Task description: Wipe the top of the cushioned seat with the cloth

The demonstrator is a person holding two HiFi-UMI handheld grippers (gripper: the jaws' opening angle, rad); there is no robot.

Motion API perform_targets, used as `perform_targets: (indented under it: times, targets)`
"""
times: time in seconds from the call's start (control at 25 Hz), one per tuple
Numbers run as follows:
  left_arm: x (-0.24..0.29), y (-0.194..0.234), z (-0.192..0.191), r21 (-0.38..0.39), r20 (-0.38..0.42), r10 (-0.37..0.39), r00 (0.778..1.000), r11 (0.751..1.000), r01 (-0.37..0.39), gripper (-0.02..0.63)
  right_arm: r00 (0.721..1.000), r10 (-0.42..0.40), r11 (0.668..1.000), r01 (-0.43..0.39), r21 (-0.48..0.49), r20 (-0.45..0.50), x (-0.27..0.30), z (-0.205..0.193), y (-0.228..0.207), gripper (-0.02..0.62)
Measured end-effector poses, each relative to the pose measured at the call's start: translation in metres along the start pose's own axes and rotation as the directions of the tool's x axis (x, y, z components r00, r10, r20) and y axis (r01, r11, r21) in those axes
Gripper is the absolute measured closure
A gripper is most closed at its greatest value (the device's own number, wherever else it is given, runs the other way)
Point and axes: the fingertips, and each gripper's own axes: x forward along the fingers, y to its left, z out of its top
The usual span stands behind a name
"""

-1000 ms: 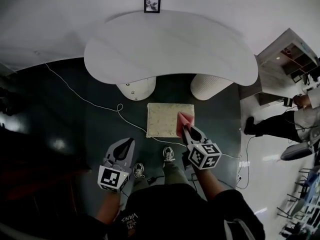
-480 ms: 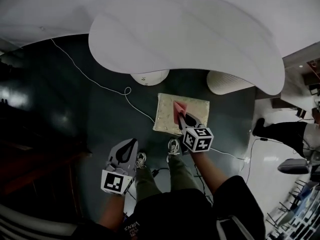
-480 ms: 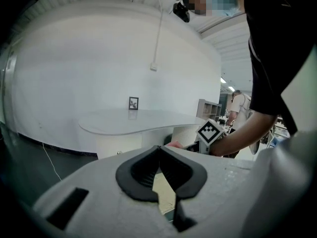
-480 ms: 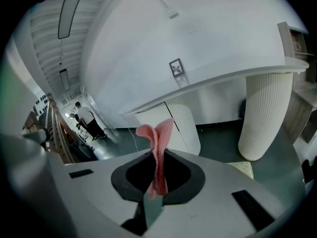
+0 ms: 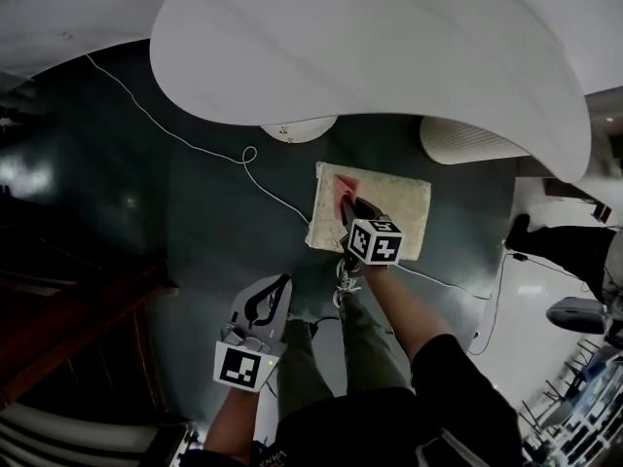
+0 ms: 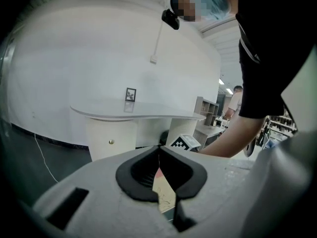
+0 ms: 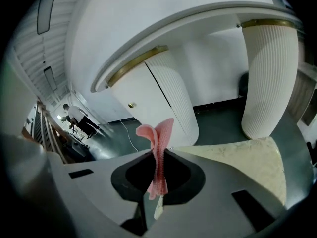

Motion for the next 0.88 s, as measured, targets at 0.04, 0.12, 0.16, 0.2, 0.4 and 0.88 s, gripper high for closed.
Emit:
perform_targets:
  times: [0.04, 0.12, 0.16, 0.2, 0.4, 0.88]
  targets:
    - [0.003, 0.005, -0.005, -0.001, -0.002, -0.001, 1.000, 1.000, 0.001, 0.588, 1.000, -0.006, 1.000, 0.006, 0.002, -0.007, 0.011, -0.004, -0.002, 0.569]
    - [0.011, 0.014, -0.013, 0.002, -0.007, 0.002, 1.000, 1.000, -0.002, 0.588, 1.000, -0.015, 1.000, 0.015, 0.008, -0.020, 0.033, -0.011, -0.006, 0.569]
    - [0.014, 0.019, -0.016, 0.005, -0.009, 0.005, 1.000, 1.000, -0.005, 0.588, 0.999, -0.019, 1.000, 0.019, 0.013, -0.026, 0.044, -0.013, -0.007, 0.569]
    - [0.015, 0.024, -0.020, 0.007, -0.010, 0.008, 1.000, 1.000, -0.008, 0.588, 0.999, -0.024, 0.999, 0.025, 0.021, -0.033, 0.054, -0.016, -0.007, 0.569]
    - [0.015, 0.038, -0.041, -0.001, -0.010, 0.017, 1.000, 1.000, -0.017, 0.588, 0.995, -0.057, 0.997, 0.061, 0.040, -0.083, 0.096, -0.035, -0.010, 0.569]
    - [0.019, 0.026, -0.071, -0.024, -0.083, -0.002, 0.997, 1.000, 0.000, 0.588, 0.967, -0.174, 0.984, 0.164, -0.071, -0.187, 0.118, -0.049, -0.053, 0.569]
